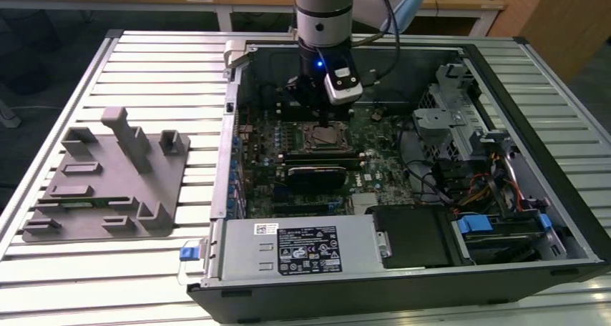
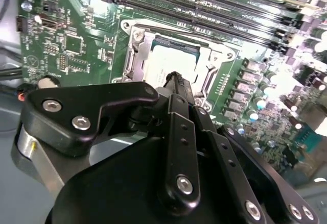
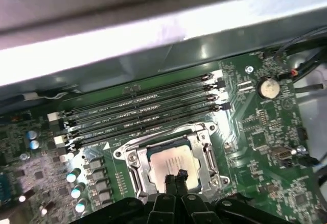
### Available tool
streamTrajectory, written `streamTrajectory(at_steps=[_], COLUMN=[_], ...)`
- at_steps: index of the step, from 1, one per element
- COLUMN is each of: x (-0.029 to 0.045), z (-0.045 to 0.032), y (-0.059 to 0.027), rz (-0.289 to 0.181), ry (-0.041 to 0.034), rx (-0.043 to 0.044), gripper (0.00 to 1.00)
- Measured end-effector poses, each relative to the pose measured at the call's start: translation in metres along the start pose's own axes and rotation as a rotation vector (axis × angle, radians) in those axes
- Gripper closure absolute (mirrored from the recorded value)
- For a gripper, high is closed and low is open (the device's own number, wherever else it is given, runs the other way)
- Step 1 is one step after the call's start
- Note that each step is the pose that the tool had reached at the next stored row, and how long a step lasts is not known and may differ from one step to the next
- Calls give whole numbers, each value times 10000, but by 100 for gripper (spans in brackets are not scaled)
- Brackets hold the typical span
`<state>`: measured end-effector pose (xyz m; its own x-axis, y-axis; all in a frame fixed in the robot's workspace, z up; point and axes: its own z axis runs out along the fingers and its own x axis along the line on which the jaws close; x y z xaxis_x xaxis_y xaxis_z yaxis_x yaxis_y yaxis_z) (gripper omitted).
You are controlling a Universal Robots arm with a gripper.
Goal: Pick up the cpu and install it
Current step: 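Install the first cpu locking lever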
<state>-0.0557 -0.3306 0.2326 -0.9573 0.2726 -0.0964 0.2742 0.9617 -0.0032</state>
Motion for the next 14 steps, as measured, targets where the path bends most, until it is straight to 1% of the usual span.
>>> streamTrajectory(at_steps=[2, 4, 14], x=[-4, -11, -100], z=[-37, -52, -56], y=[0, 2, 15], rz=[0, -2, 0], ry=[0, 0, 1], rx=[-1, -2, -1], gripper=[89, 89, 89])
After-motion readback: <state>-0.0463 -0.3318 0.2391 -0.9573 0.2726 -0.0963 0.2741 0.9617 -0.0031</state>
